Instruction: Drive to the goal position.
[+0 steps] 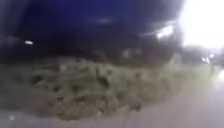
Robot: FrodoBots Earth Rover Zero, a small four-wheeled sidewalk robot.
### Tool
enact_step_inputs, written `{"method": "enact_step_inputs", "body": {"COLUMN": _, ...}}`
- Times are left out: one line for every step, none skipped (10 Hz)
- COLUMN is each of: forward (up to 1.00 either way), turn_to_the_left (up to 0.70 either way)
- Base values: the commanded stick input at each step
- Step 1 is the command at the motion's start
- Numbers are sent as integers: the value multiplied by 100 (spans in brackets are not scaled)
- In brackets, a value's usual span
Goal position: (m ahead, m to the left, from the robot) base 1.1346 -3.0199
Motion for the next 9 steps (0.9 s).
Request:
{"method": "enact_step_inputs", "body": {"forward": -50, "turn_to_the_left": 15}}
{"method": "enact_step_inputs", "body": {"forward": -90, "turn_to_the_left": 31}}
{"method": "enact_step_inputs", "body": {"forward": -90, "turn_to_the_left": 36}}
{"method": "enact_step_inputs", "body": {"forward": -90, "turn_to_the_left": 36}}
{"method": "enact_step_inputs", "body": {"forward": -90, "turn_to_the_left": 36}}
{"method": "enact_step_inputs", "body": {"forward": -90, "turn_to_the_left": 36}}
{"method": "enact_step_inputs", "body": {"forward": -90, "turn_to_the_left": 36}}
{"method": "enact_step_inputs", "body": {"forward": -90, "turn_to_the_left": 36}}
{"method": "enact_step_inputs", "body": {"forward": -90, "turn_to_the_left": 36}}
